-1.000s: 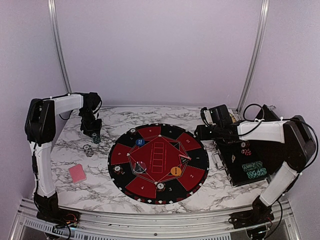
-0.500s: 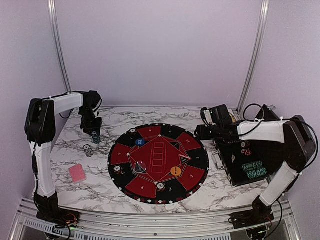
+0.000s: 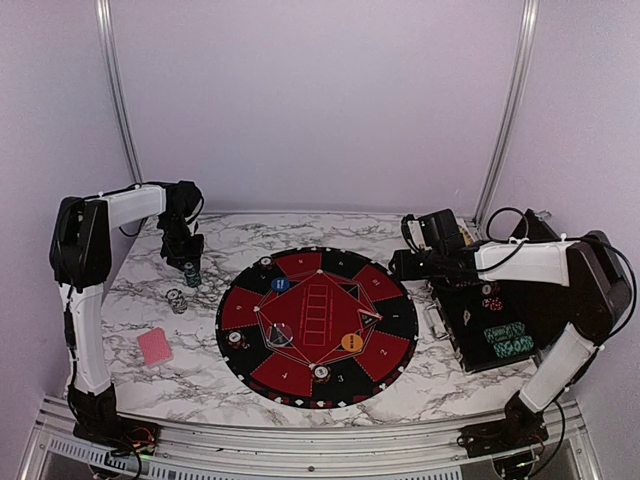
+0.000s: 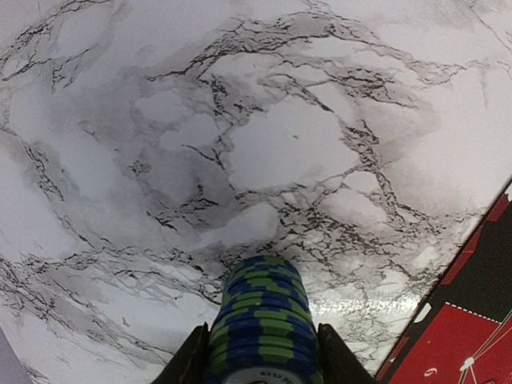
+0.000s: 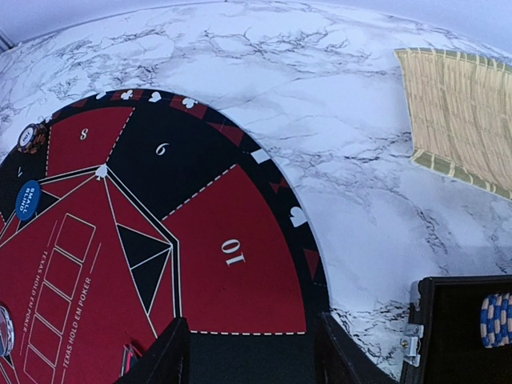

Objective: Distribute texas hold em gaming equipment
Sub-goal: Place the poker chips pile at the small blind area.

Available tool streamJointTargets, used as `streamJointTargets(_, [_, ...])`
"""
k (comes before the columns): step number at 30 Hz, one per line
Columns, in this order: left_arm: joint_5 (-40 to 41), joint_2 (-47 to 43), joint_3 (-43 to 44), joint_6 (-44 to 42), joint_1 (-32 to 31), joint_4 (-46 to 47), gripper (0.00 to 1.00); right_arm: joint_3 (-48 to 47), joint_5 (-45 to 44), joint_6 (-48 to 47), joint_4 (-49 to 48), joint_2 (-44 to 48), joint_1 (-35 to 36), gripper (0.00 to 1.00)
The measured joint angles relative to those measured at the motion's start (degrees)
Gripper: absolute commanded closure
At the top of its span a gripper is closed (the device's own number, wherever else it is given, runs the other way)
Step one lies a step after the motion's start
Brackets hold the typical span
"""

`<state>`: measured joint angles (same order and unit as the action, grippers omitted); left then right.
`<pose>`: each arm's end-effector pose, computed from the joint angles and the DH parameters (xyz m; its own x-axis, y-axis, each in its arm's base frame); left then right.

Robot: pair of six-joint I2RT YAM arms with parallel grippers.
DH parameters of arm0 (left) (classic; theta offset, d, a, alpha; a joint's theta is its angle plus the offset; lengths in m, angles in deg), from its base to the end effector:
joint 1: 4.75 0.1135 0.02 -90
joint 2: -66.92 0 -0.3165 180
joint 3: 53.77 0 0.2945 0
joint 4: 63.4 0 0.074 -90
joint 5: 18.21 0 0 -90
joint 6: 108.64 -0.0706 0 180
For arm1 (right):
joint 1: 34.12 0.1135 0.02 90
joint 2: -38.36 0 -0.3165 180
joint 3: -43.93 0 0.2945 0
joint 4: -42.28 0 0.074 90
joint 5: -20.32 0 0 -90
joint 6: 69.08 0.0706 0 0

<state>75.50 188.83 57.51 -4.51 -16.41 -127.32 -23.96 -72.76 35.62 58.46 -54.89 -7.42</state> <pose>0.5055 -0.0997 0.1886 -0.9605 -0.0505 -0.2736 -0.0512 0.9987 -0.0046 0.3700 0.1818 0.2075 -0.6778 -0.0573 -0.7330 -0.2489 0.9560 0.1555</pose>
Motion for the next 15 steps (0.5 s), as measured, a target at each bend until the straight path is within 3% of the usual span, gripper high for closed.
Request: streamJointTargets(15, [-0.04, 0.00, 0.81, -0.09, 0.00, -0.72, 0.60, 0.02, 0.02, 0.02, 0.00, 0.00, 0.00, 0.49])
